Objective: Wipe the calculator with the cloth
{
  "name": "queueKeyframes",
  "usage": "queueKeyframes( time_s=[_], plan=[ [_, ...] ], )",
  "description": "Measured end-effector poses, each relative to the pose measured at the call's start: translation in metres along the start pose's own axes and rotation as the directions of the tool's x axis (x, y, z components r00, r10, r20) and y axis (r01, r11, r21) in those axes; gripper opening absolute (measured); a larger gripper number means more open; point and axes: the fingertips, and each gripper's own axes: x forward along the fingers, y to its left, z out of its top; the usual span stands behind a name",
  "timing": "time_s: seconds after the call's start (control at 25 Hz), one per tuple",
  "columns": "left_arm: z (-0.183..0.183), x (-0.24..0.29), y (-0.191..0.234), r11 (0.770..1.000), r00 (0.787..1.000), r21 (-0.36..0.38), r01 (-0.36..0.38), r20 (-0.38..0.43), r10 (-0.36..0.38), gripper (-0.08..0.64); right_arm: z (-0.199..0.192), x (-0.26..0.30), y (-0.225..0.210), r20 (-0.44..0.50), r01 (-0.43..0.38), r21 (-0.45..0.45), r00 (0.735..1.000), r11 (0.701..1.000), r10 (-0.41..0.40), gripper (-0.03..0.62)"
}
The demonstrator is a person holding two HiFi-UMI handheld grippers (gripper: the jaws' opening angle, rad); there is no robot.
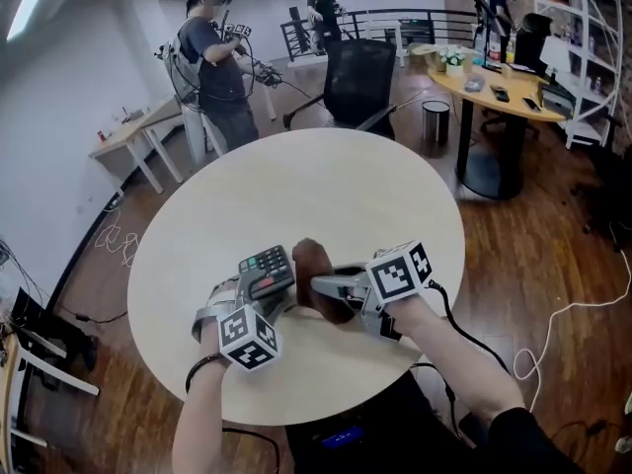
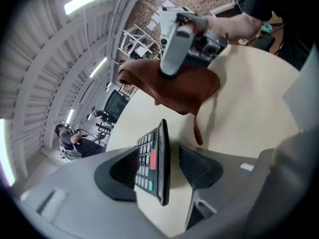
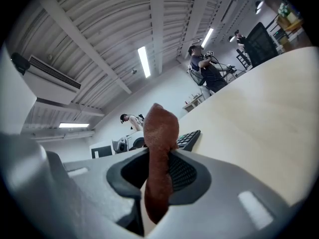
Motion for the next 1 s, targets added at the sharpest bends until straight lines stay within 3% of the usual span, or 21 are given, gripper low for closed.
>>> queueKeyframes(
  time_s=[0.12, 0.28, 0.4, 0.48, 0.52, 0.56, 0.64, 0.72, 0.8, 0.92, 0.96, 1.0],
  plan=[
    [-0.01, 0.013, 0.0, 0.998, 0.998, 0.061, -0.023, -0.056, 0.027, 0.204, 0.0, 0.002, -0.004, 0.006, 0.022, 0.003, 1.0, 1.0, -0.022, 0.091],
    [-0.02, 0.018, 0.007, 0.997, 0.997, 0.042, -0.061, -0.051, 0.064, 0.115, 0.006, 0.002, -0.003, 0.035, 0.029, 0.003, 0.999, 1.0, -0.03, 0.09],
    [-0.017, 0.008, 0.016, 0.993, 0.997, -0.091, -0.079, 0.009, 0.08, 0.109, 0.01, -0.006, -0.006, 0.054, 0.049, -0.005, 0.997, 0.999, -0.049, 0.09],
    [-0.016, -0.008, 0.029, 0.959, 0.991, -0.274, -0.068, 0.09, 0.096, 0.109, 0.012, -0.008, -0.006, 0.07, 0.056, -0.011, 0.996, 0.998, -0.055, 0.09],
    [-0.015, -0.019, 0.039, 0.921, 0.983, -0.387, -0.044, 0.147, 0.109, 0.108, 0.013, -0.008, -0.005, 0.08, 0.059, -0.015, 0.995, 0.998, -0.057, 0.091],
    [-0.014, -0.03, 0.049, 0.866, 0.969, -0.5, -0.002, 0.214, 0.126, 0.107, 0.015, -0.009, -0.004, 0.091, 0.064, -0.022, 0.994, 0.998, -0.062, 0.091],
    [-0.011, -0.051, 0.067, 0.714, 0.919, -0.688, 0.134, 0.356, 0.171, 0.106, 0.021, -0.01, -0.003, 0.114, 0.081, -0.043, 0.991, 0.996, -0.076, 0.09],
    [-0.01, -0.069, 0.082, 0.545, 0.846, -0.784, 0.298, 0.481, 0.23, 0.103, 0.029, -0.009, -0.001, 0.133, 0.088, -0.064, 0.988, 0.994, -0.079, 0.091],
    [-0.014, -0.081, 0.089, 0.39, 0.767, -0.806, 0.446, 0.568, 0.297, 0.098, 0.035, -0.004, 0.005, 0.141, 0.08, -0.078, 0.988, 0.994, -0.068, 0.091],
    [-0.027, -0.091, 0.088, 0.168, 0.654, -0.752, 0.637, 0.643, 0.399, 0.092, 0.035, 0.015, 0.02, 0.131, 0.049, -0.087, 0.991, 0.995, -0.037, 0.09],
    [-0.031, -0.094, 0.088, 0.103, 0.611, -0.714, 0.693, 0.657, 0.442, 0.091, 0.033, 0.022, 0.026, 0.123, 0.036, -0.089, 0.992, 0.995, -0.025, 0.091],
    [-0.034, -0.097, 0.089, 0.055, 0.568, -0.671, 0.739, 0.665, 0.484, 0.091, 0.032, 0.03, 0.032, 0.115, 0.023, -0.092, 0.993, 0.996, -0.012, 0.089]
  ],
)
